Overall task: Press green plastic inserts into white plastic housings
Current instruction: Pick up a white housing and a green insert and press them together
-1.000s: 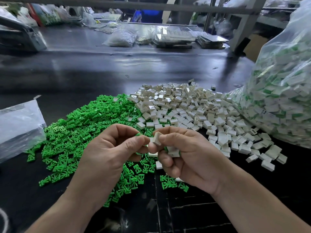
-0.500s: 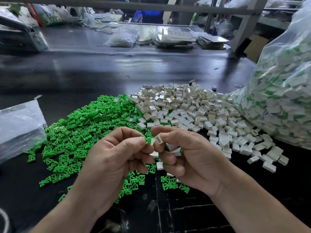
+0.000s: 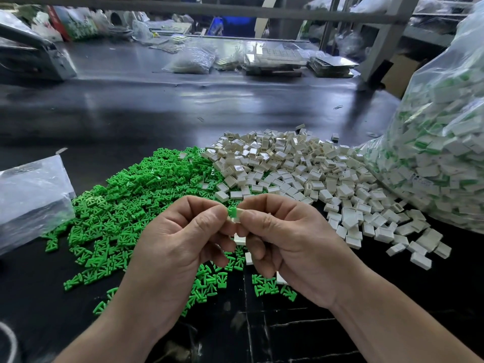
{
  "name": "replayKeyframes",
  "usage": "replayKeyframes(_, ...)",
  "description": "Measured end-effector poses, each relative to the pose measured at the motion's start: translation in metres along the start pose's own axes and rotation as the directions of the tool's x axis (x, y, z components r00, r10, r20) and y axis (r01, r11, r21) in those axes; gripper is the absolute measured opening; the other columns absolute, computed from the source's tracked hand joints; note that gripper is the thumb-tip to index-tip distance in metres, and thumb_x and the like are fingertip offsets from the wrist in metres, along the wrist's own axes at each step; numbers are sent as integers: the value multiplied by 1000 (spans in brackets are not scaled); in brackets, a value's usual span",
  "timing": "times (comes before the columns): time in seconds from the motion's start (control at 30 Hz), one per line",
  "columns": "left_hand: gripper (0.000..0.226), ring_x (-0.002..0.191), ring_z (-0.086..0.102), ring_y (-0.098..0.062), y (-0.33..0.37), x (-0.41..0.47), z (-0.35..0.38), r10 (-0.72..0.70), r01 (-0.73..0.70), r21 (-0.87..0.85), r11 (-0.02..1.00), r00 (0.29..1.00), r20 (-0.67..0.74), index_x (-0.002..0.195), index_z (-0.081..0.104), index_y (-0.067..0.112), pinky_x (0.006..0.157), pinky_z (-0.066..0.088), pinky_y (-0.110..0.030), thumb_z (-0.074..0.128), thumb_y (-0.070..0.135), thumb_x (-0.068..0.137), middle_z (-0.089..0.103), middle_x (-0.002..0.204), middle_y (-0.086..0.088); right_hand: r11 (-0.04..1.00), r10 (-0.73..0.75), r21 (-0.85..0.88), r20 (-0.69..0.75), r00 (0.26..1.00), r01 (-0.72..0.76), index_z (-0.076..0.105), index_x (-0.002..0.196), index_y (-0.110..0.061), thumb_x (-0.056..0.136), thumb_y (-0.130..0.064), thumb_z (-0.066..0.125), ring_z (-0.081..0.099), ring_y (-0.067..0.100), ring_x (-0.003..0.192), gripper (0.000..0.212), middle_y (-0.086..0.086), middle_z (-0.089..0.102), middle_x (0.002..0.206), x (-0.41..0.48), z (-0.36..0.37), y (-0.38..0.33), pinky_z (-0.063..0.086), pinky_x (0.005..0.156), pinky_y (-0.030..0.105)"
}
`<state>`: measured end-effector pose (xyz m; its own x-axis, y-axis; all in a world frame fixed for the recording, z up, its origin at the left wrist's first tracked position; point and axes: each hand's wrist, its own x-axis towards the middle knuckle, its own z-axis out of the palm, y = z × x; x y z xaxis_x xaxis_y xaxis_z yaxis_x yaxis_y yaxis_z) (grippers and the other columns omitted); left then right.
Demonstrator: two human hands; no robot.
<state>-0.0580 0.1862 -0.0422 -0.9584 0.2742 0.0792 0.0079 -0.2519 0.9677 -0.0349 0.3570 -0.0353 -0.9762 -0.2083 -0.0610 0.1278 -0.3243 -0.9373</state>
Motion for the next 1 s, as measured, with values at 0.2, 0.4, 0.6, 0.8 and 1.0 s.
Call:
replayKeyframes(0.2, 9, 62, 63, -21, -2, 0, -2, 16, -16, 17, 1000, 1000, -8, 79, 71, 22, 50, 50, -25, 66, 30, 80, 70, 79, -13, 999, -12, -36, -9, 1000, 11, 76, 86, -19, 87, -21, 70, 51, 10, 51, 6, 4, 64, 76, 0, 0, 0, 41, 38, 22)
replayKeyframes(0.4, 10, 63, 65, -22, -5, 0, -3, 9, -10, 63, 998, 1000, 14, 80, 70, 21, 51, 50, -26, 64, 28, 82, 70, 79, -14, 931, -80, -362, -71, 994, 49, 68, 83, -23, 97, -31, 63, 46, 11, 49, 18, -1, 61, 69, -4, 1, 2, 38, 39, 25)
replayKeyframes(0.6, 11, 55, 58, -20, -6, -2, 3, 37, -37, 45, 998, 999, 1, 76, 68, 19, 48, 48, -24, 65, 28, 80, 66, 71, -13, 938, -107, -337, -59, 993, 81, 66, 86, -20, 101, -30, 58, 45, 10, 48, 20, -3, 59, 69, -6, 8, 4, 35, 38, 24)
replayKeyframes(0.8, 10, 56, 53, -19, -7, -5, 11, 17, -18, -48, 999, 999, -31, 74, 65, 20, 48, 46, -24, 62, 26, 83, 62, 69, -10, 977, -86, -206, -129, 988, 59, 66, 80, -21, 101, -27, 56, 44, 8, 46, 23, -4, 56, 64, -8, 22, 7, 33, 37, 22)
replayKeyframes(1.0, 12, 56, 50, -18, -11, -8, 17, 23, -28, -89, 996, 998, -61, 75, 63, 20, 48, 44, -23, 61, 26, 84, 59, 68, -11, 987, -142, -90, -142, 980, 130, 60, 82, -8, 102, -15, 53, 50, 0, 43, 22, -6, 55, 59, -12, 29, 7, 39, 41, 10)
